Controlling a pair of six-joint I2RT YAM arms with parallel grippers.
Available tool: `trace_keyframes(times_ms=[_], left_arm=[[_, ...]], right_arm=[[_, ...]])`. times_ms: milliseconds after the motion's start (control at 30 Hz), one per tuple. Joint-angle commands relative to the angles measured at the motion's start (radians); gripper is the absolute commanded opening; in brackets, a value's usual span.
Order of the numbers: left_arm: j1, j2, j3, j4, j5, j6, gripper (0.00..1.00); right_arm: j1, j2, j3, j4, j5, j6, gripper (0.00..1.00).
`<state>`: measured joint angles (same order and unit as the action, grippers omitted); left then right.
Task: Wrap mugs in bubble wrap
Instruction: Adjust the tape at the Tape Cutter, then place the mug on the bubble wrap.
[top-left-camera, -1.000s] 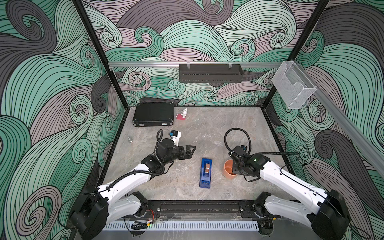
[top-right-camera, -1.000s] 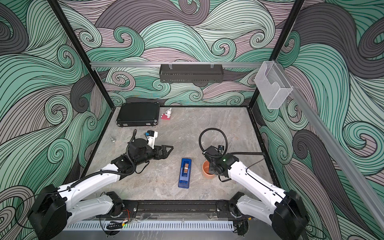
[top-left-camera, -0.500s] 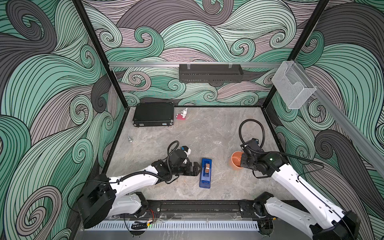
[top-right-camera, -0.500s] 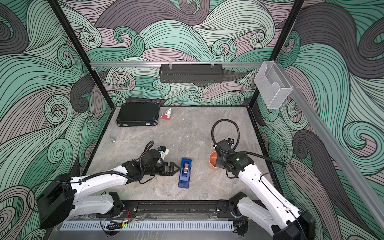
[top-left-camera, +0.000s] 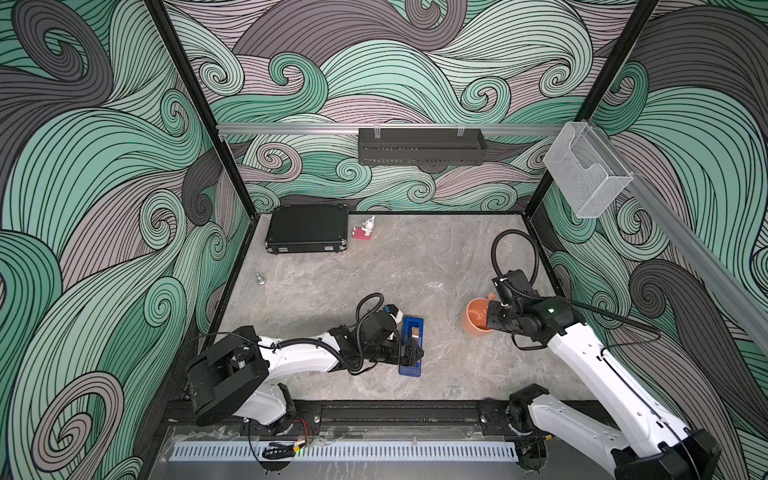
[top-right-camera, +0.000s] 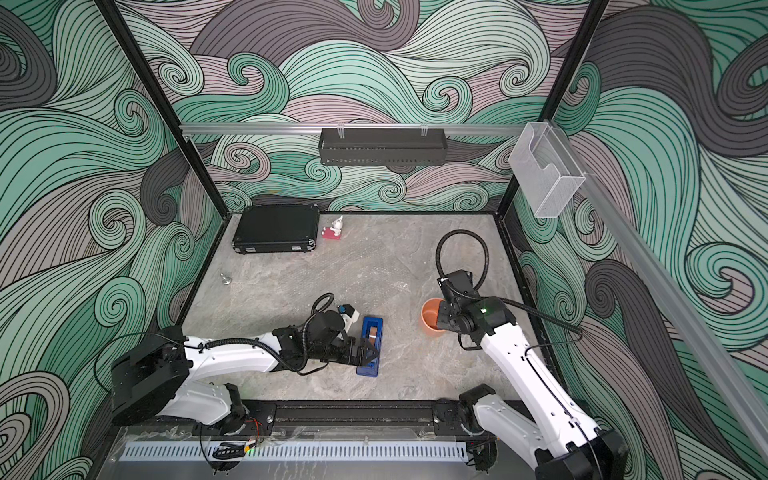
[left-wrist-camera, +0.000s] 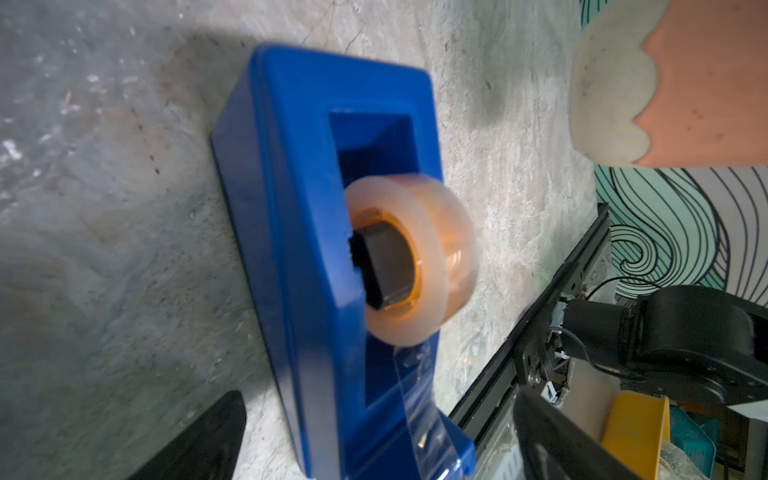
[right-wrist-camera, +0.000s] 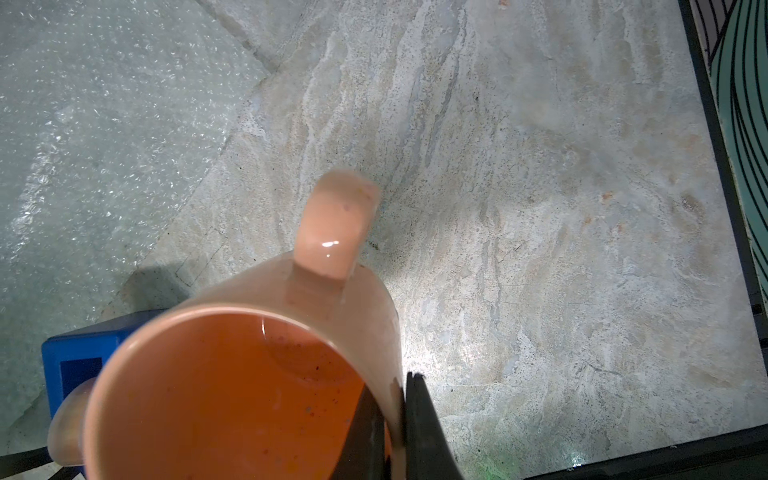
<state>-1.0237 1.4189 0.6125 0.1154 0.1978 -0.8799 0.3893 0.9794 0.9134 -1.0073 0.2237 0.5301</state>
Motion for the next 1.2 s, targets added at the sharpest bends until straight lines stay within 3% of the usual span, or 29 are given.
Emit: trace_keyframes(times_ms=[0,267,533,800,967,1167], left_arm=[[-0.004,-0.003,0.074,0.015,-0.017,0.025,0.99],[-0.003,-0.190,0.090,-0.271,-0.309,0.085,0.99],[0.063,-0.365,0.153,-0.395,-0.574,0.248,0.99],[0.282,-0.426,0.023,-0.273,-0.618,0.321,0.99],[0.397,-0.446,-0.062,-0.237,-0.516,0.282,0.99],[0.445,-0.451,-0.078,-0.231,-0.490,0.269,0.99]], right_arm=[[-0.005,0.015,0.069,0.048,-0.024,-0.024,0.00],[0.017,0.204,0.239,0.109,-0.133,-0.077,0.00],[0.157,0.546,0.583,0.080,-0.172,-0.158,0.00],[0.211,0.806,0.829,0.025,-0.183,-0.267,0.00],[0.223,0.918,0.925,0.016,-0.219,-0.317,0.00],[0.247,1.088,1.083,-0.039,-0.223,-0.339,0.00]])
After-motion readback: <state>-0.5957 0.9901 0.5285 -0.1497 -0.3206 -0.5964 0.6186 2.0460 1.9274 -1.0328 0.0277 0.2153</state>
